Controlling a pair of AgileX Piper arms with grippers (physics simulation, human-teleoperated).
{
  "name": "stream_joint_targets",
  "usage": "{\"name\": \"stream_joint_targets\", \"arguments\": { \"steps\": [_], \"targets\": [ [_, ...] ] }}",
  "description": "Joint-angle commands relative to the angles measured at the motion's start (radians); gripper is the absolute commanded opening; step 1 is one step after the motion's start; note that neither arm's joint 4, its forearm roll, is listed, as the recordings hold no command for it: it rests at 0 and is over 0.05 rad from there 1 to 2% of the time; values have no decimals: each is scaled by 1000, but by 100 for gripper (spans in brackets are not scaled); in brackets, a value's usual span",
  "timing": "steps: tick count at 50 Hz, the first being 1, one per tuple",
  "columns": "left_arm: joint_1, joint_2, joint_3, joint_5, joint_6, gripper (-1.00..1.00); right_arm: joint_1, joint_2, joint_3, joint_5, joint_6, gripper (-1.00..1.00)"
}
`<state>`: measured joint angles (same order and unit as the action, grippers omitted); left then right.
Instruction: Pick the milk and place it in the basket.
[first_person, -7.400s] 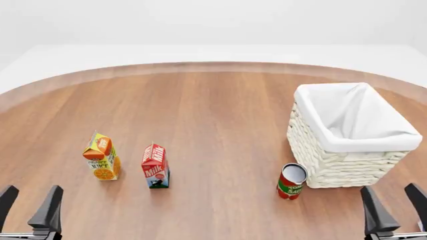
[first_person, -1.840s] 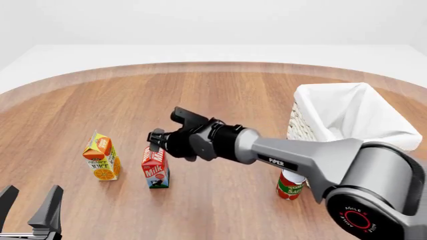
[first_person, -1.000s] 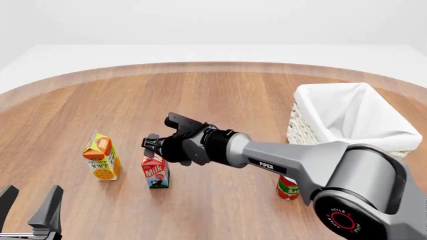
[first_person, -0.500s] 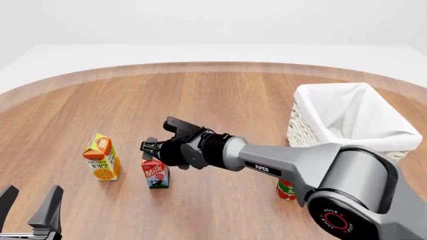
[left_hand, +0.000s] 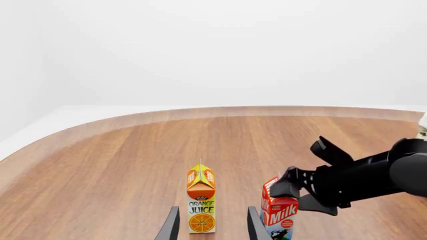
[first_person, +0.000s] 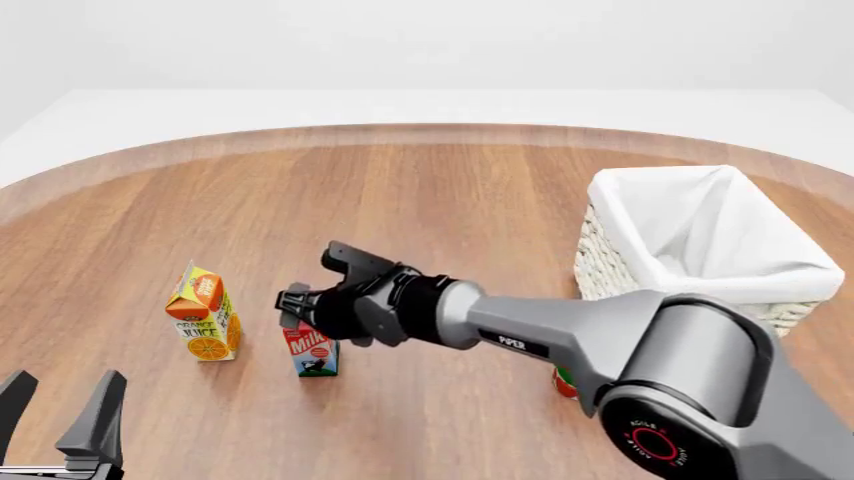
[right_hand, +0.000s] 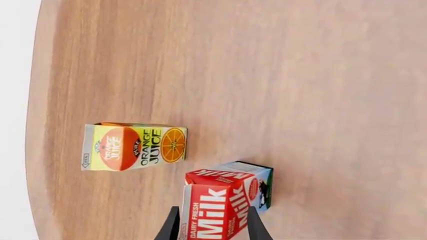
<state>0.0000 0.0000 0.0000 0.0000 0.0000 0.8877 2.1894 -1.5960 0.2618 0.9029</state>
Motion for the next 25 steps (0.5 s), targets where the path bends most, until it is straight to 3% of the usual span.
{"name": "stream_joint_targets", "arguments": {
  "steps": [1, 13, 14, 25],
  "targets": [
    [0, 0, 0, 0, 0, 100, 5, 13, -9, -3, 5, 100],
    [0, 0, 0, 0, 0, 100, 4, 18, -21, -7, 1, 100],
    [0, 0, 0, 0, 0, 100, -13, 18, -45, 19, -36, -100],
    [0, 0, 0, 0, 0, 100, -9, -30, -32, -2, -62, -100]
  ]
}}
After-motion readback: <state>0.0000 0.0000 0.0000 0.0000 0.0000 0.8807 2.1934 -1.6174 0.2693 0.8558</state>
